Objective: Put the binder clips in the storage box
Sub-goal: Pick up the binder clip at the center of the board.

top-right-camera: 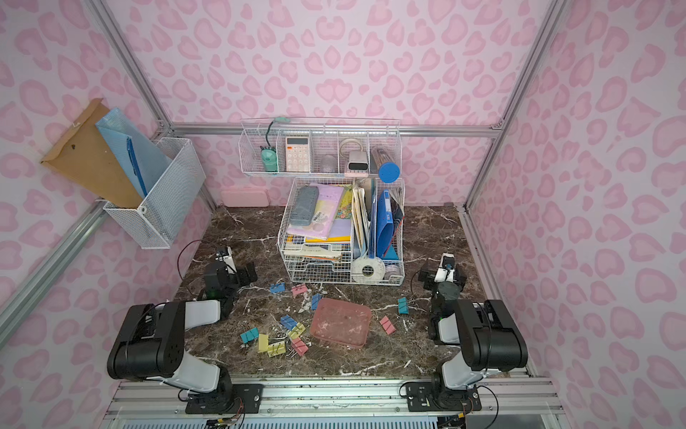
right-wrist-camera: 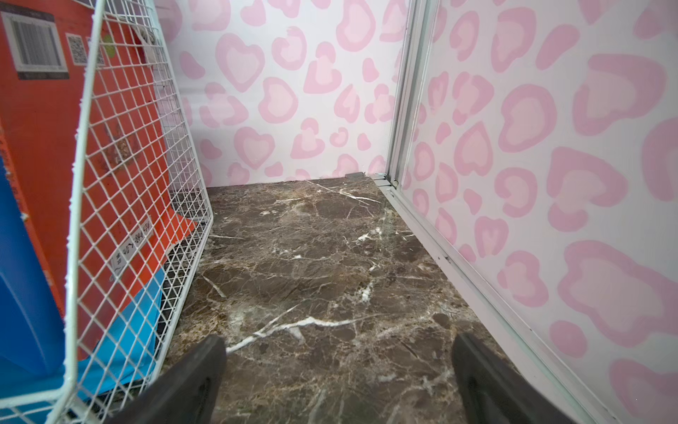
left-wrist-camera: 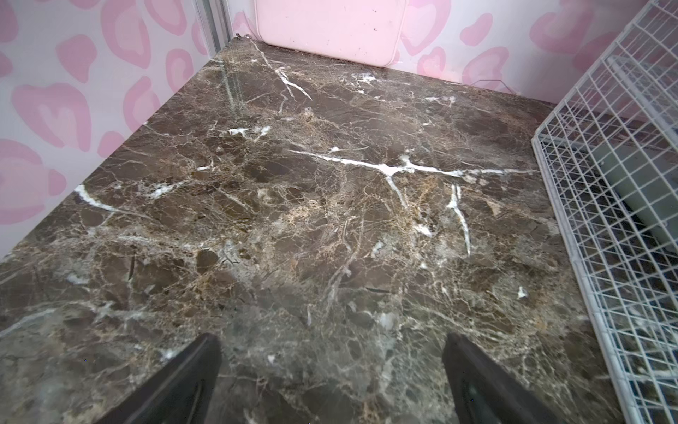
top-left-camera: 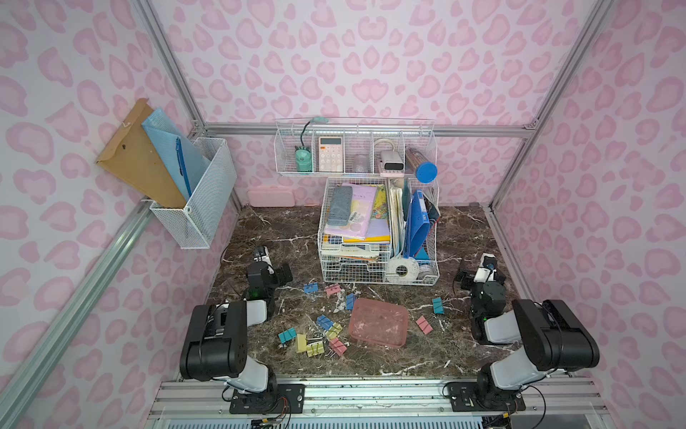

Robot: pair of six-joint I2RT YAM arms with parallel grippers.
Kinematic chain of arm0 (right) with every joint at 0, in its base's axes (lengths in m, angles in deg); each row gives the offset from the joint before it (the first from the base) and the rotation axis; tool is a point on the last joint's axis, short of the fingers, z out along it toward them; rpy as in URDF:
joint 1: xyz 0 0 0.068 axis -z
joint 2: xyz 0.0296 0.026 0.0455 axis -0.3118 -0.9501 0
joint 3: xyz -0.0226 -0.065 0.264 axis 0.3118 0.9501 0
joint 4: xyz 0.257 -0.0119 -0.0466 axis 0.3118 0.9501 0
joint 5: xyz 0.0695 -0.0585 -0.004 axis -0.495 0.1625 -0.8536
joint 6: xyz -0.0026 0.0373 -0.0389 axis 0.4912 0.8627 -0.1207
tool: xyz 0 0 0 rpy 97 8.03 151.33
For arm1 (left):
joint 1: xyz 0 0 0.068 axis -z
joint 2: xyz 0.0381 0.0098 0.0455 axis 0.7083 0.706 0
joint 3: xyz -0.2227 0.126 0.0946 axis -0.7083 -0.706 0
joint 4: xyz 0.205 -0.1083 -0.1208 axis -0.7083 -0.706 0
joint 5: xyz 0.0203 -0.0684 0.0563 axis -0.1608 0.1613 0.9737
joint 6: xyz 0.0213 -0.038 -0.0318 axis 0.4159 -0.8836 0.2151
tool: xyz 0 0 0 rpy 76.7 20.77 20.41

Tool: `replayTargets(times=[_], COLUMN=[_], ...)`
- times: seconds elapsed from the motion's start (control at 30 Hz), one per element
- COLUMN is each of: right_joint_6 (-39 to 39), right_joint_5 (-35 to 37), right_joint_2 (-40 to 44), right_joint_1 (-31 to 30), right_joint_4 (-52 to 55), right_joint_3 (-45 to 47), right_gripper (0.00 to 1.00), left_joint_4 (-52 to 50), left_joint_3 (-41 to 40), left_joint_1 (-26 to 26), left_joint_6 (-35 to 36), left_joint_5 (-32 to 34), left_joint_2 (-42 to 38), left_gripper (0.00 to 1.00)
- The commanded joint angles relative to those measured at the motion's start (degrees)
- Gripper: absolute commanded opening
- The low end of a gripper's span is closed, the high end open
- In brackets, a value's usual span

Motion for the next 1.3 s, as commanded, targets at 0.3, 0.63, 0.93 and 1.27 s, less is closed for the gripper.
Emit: replayTargets(times=[0.3,0.63,0.93,1.27], right_joint_6=[-0.41,1.31,24.03,30.06], right_joint_5=[0.74,9.71,-11.01,-30.39], right_joint_2=[0.14,19.14,43.65,42.05], right_joint_1=[-0.14,-2.75,0.73,-5.84], right_joint_4=[-1.94,16.94,75.54,99.59], right_joint_3=[0.13,-2.43,-26.22,-27.35], right_gripper=[0.99,0.95,0.92,0.82], left_joint_4=[0.75,0.73,0.73,-28.94], left_joint_3=[0.25,0.32,0.22,7.02], left_joint_1=[0.00,0.08,-0.06,2.86], left_joint_6=[0.01,-0.14,-0.09,-5.89], left_joint_5=[-0.04,0.00,0.00,6.98], left_joint_2=[0.00,0.06,-0.04,-23.27], left_gripper=[1.00,1.00,1.00,1.00])
